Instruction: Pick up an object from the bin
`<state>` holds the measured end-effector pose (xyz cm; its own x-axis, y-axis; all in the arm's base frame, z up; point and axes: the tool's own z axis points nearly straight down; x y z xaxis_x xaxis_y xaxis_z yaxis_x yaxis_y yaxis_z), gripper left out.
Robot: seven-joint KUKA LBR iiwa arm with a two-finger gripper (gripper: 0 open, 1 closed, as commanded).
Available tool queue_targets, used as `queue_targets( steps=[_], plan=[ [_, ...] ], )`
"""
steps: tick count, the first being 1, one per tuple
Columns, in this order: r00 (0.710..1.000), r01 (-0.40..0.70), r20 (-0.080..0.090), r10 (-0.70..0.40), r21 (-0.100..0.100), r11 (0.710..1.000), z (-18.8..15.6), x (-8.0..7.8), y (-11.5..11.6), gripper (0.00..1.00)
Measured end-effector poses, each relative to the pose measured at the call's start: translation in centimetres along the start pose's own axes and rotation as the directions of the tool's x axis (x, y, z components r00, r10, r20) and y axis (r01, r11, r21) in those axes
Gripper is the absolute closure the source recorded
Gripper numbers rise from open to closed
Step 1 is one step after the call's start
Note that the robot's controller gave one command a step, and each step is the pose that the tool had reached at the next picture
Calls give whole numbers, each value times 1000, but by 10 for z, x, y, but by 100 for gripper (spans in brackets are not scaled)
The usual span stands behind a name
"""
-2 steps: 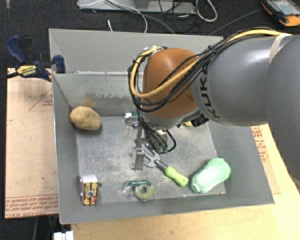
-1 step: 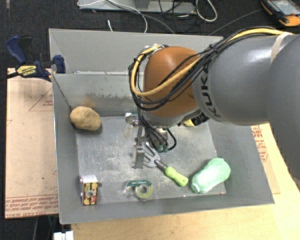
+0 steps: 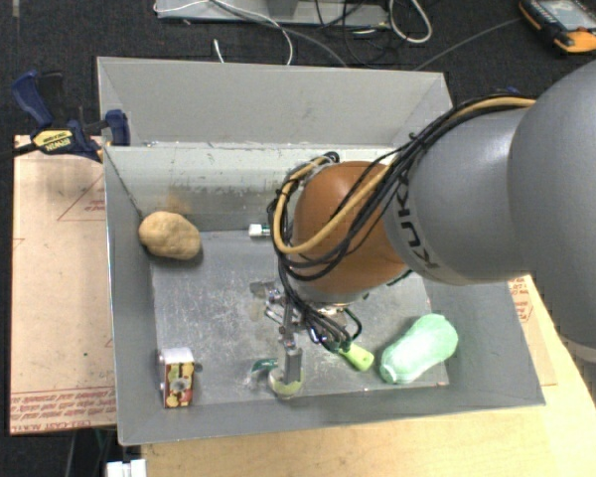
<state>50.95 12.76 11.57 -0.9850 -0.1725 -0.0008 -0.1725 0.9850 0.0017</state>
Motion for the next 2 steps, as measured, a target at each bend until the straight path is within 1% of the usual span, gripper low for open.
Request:
queue_targets(
  steps=[1, 2],
  plan=[
    [1000, 11, 15, -11, 4, 1000, -38, -12, -82, 0],
    [1000, -11, -13, 11, -6, 1000, -6, 27, -43, 0]
  ],
)
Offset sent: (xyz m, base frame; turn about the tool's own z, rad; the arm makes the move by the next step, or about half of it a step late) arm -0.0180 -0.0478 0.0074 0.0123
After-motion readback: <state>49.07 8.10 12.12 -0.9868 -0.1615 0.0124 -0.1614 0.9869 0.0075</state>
